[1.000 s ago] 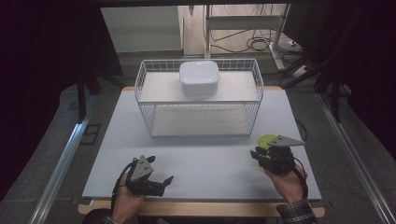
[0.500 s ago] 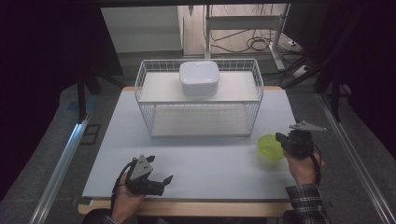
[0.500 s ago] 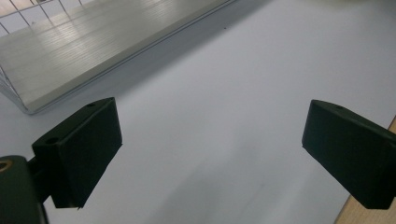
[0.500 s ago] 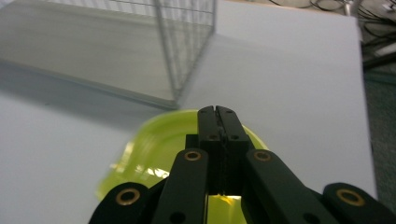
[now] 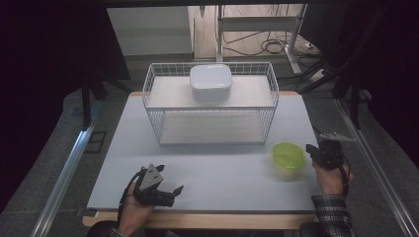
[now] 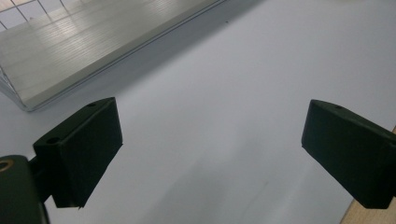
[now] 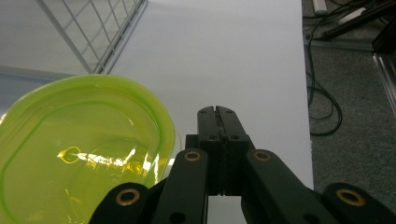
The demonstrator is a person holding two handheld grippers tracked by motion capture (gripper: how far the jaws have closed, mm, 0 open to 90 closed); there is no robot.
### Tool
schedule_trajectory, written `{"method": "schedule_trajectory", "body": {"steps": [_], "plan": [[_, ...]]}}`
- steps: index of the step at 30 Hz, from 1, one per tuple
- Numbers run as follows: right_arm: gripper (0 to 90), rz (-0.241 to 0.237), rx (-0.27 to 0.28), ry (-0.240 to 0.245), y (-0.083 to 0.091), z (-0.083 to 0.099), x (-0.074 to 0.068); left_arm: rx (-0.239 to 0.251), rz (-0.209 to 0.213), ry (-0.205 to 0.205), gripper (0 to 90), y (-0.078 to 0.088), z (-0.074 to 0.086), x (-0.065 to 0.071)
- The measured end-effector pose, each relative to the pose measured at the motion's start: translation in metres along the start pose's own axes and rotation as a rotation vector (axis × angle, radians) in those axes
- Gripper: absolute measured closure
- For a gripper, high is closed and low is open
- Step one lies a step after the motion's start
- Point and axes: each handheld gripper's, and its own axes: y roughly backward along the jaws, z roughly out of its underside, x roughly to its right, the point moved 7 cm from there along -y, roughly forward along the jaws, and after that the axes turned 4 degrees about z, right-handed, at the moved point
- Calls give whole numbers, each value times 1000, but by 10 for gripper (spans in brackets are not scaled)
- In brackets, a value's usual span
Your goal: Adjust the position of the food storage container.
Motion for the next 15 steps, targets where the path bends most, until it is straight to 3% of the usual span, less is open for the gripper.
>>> {"method": "schedule_trajectory", "body": {"steps": [15], "plan": [[899, -61, -28, 8, -8, 3, -22, -10, -3, -13, 47, -2, 1, 1]]}}
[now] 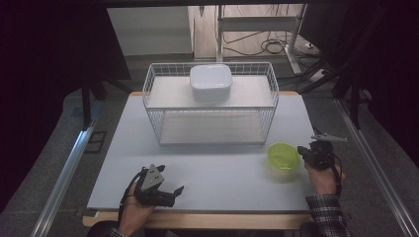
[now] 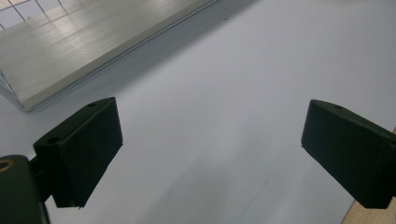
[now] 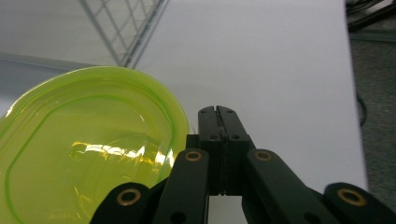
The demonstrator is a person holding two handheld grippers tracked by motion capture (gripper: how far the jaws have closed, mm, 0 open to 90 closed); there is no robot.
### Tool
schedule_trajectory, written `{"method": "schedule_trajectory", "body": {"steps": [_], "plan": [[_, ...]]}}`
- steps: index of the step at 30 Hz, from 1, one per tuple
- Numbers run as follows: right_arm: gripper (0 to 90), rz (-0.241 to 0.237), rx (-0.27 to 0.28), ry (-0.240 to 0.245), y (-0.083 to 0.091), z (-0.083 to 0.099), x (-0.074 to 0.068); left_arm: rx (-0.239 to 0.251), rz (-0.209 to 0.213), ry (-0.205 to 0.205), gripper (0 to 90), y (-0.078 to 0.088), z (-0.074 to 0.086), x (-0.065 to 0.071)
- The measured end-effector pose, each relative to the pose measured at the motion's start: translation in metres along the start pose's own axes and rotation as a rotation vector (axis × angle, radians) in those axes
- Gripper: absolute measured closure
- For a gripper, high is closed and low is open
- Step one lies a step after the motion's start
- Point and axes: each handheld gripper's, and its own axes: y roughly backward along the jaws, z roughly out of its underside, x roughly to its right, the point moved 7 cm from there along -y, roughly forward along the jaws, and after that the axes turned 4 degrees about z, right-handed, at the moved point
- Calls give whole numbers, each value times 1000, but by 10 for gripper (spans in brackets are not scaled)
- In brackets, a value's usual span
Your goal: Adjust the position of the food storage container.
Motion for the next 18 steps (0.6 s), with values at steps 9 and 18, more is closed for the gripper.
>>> {"method": "schedule_trajectory", "body": {"steps": [9, 18], "plan": [[899, -82, -20, 15, 0, 3, -32, -5, 3, -4, 47, -1, 0, 1], [898, -175, -32, 65, 2, 8, -75, -14, 5, -14, 47, -2, 1, 2]]}}
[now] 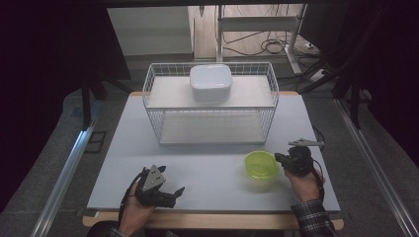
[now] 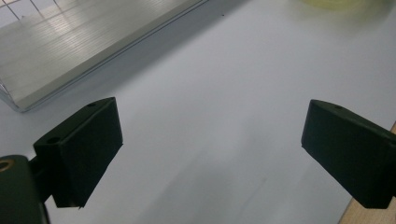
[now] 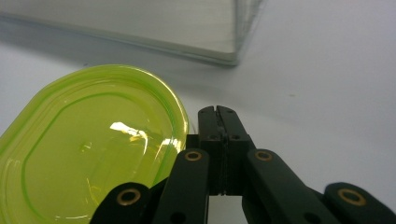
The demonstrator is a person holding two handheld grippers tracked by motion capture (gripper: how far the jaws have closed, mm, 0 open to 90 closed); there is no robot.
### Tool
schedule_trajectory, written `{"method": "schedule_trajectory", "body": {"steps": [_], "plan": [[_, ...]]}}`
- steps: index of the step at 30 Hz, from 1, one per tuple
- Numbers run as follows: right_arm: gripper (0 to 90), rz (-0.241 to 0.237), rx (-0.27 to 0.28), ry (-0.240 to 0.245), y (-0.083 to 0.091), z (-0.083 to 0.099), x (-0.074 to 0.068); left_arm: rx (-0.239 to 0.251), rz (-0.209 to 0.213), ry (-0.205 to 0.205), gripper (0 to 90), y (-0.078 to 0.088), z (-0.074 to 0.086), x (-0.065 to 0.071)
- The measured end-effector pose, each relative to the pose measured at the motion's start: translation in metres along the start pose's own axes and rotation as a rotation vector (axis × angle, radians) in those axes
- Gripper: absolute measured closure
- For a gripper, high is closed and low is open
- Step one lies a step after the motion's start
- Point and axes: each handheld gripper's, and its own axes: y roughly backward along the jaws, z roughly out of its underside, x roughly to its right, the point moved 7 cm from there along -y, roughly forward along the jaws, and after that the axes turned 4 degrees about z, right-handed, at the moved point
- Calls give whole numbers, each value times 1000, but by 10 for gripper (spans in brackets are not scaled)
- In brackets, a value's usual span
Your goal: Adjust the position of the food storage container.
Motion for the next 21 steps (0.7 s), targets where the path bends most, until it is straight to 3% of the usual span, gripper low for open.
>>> {"method": "schedule_trajectory", "body": {"steps": [4, 13, 21], "plan": [[890, -22, -5, 18, -1, 1, -12, -2, 0, 1, 47, 0, 0, 0], [879, 7, -33, 15, 12, 16, -10, -4, -5, 1, 47, 1, 1, -1], [880, -30, -73, 48, 11, 29, -24, -9, -3, 1, 47, 0, 1, 0]]}}
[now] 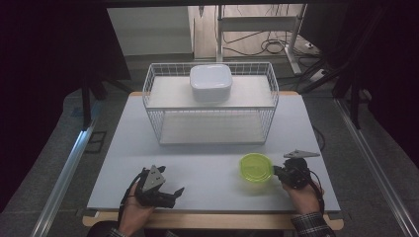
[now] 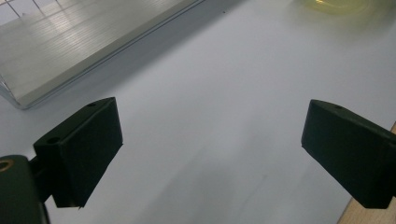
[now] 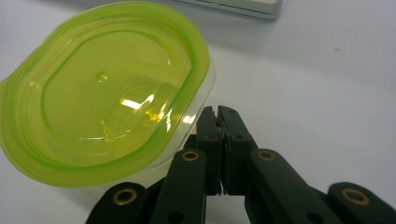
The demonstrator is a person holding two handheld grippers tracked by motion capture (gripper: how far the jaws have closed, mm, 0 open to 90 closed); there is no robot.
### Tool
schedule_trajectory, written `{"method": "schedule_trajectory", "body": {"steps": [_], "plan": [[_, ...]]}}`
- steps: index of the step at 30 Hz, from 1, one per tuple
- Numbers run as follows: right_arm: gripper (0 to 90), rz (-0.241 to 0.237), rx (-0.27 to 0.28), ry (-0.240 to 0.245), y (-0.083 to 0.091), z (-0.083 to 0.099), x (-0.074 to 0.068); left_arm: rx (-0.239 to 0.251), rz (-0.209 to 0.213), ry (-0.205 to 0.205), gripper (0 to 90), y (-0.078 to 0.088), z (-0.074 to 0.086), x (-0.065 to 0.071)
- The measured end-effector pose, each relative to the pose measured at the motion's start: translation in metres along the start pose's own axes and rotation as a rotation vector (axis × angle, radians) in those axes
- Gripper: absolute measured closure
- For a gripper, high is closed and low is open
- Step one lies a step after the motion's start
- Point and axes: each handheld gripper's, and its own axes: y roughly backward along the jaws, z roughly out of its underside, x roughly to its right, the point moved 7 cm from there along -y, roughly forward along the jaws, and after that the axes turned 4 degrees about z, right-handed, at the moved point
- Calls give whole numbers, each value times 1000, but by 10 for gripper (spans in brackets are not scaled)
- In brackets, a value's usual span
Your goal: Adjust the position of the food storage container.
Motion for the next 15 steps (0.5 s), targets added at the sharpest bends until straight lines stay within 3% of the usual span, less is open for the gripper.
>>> {"method": "schedule_trajectory", "body": {"steps": [5, 15], "plan": [[880, -36, -4, 40, -8, -2, -13, -5, 1, -3, 47, -1, 0, 0], [880, -129, -7, 66, -27, -10, -42, -11, 4, -5, 47, -3, 0, 1]]}}
